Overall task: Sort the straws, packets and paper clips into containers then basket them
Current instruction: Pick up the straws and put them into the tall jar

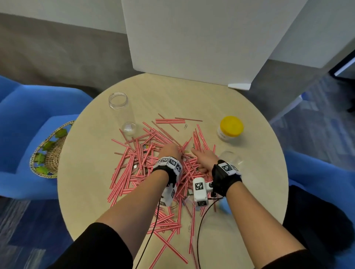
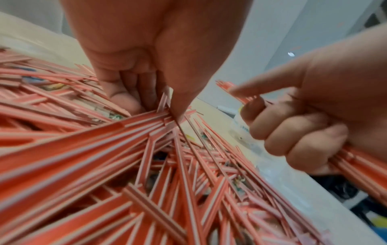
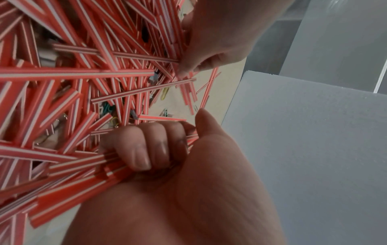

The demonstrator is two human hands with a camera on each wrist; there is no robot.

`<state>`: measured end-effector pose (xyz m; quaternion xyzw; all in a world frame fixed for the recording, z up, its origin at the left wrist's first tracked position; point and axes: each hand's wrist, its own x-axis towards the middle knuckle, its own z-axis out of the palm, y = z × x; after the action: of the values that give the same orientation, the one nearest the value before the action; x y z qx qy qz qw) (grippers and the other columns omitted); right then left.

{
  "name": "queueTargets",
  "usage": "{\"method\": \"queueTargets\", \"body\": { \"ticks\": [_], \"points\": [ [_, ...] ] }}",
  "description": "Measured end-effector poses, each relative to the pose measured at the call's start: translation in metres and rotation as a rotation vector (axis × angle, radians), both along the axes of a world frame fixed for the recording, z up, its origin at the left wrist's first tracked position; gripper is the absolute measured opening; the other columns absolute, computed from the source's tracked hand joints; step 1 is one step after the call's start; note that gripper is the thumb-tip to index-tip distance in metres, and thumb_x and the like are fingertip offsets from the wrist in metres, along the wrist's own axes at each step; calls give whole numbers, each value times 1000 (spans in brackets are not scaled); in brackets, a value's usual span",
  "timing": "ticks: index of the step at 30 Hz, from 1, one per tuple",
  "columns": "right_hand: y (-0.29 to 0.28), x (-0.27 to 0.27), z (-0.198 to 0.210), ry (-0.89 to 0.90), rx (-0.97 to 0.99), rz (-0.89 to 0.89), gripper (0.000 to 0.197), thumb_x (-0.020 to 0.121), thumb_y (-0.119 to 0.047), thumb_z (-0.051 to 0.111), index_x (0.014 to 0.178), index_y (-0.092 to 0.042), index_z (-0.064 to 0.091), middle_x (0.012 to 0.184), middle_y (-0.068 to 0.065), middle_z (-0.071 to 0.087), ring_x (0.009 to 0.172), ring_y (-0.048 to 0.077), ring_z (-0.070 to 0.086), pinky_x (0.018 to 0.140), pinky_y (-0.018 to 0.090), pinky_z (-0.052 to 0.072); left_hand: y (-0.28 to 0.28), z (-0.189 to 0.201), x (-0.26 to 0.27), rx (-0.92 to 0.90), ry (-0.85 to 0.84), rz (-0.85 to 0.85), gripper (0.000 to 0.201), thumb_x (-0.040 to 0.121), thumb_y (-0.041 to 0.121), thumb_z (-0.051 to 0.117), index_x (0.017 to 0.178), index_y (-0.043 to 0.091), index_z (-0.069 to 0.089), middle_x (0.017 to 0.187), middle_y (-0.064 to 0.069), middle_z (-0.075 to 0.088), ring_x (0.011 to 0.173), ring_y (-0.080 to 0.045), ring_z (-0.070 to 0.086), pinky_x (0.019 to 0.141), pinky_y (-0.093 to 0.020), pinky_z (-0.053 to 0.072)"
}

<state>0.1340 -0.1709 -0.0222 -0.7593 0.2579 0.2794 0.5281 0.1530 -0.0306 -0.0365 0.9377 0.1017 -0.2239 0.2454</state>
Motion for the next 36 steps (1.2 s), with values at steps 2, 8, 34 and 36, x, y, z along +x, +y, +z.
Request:
{"method": "queueTargets", "body": {
  "ticks": [2,8,34,36],
  "points": [
    [-1,1,0,-4,1,-18,77,94,-45,59,153,-7,26,64,-1,41,48,11,38,43,25,33,9,0,1,-68,-68,72,20,94,26,62,98,6,65,91,-7,70,80,-23,64,71,-31,53],
    [8,3,5,-4,49,11,74,98,-38,56,154,-8,19,59,-3,32,46,10,31,42,24,28,39,15,-3,-450,-293,254,34,99,26,54,130,12,51,92,-5,69,76,-18,69,65,-33,59],
    [119,49,109,-316,228,131,39,94,-51,57,72,-24,38,57,-7,25,48,11,19,42,23,21,212,198,67,-1304,-767,573,44,96,41,57,62,24,34,45,8,30,38,-10,24,40,-24,23],
    [127,51,111,-344,230,155,41,94,-51,56,70,-24,35,58,-6,24,48,11,18,42,23,21,218,196,79,-1283,-765,549,49,95,42,57,57,24,34,43,8,30,37,-11,26,41,-26,24]
  ]
}}
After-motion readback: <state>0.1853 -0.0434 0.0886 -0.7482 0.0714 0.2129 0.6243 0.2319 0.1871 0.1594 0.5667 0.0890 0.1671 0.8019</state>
